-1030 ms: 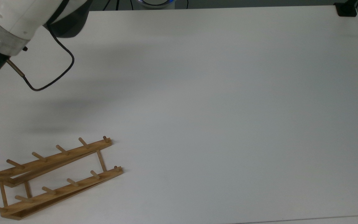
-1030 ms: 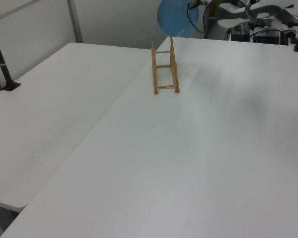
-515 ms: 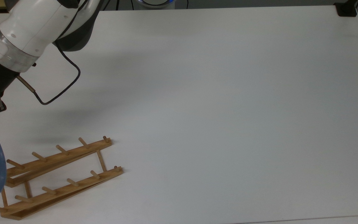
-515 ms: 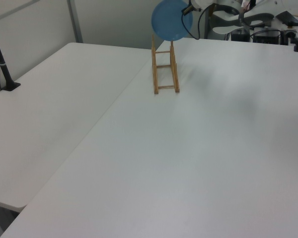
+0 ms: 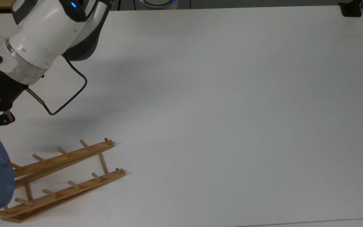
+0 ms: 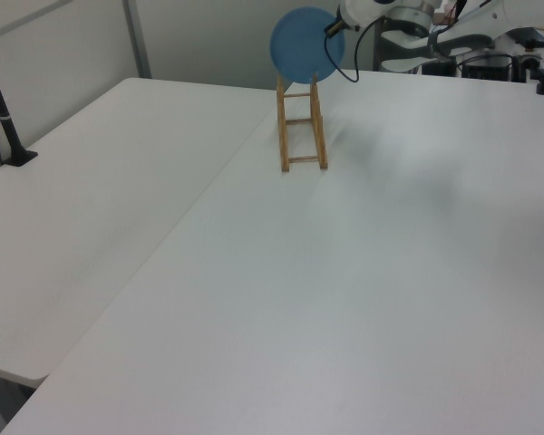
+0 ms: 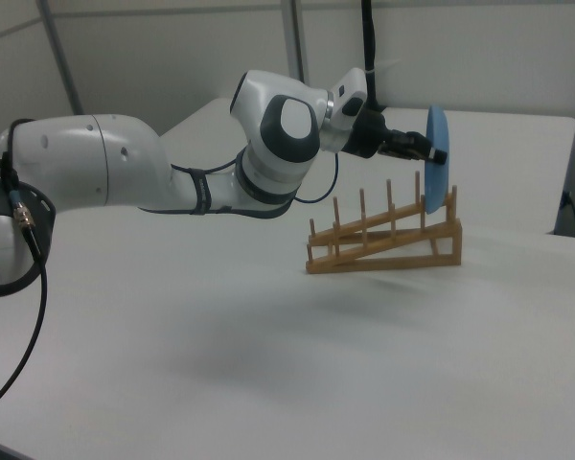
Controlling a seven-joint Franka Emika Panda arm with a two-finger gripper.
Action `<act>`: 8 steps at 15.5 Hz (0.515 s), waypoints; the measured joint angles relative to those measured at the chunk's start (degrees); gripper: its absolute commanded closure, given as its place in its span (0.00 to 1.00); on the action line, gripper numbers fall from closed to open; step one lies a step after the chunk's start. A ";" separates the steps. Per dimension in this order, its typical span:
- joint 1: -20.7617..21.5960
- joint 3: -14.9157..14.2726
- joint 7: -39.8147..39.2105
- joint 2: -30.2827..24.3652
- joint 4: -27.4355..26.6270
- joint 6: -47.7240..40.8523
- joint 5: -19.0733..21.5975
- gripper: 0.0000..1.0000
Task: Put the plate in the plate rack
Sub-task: 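Lower the upright plate into a slot between the rack pegs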
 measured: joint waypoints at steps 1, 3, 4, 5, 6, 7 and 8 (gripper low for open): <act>-0.01 0.00 0.07 0.45 0.25 0.00 0.00 1.00; -0.12 0.00 0.20 1.32 0.75 0.00 0.00 1.00; -0.21 0.00 0.21 1.75 0.96 0.00 0.00 1.00; -0.30 0.00 0.28 2.18 1.11 0.00 0.00 0.97; -0.39 0.00 0.50 2.53 1.22 0.00 0.00 0.96; -0.49 0.00 1.24 2.81 1.33 0.08 0.00 0.93; -0.59 0.00 2.30 3.05 1.42 0.56 0.00 0.90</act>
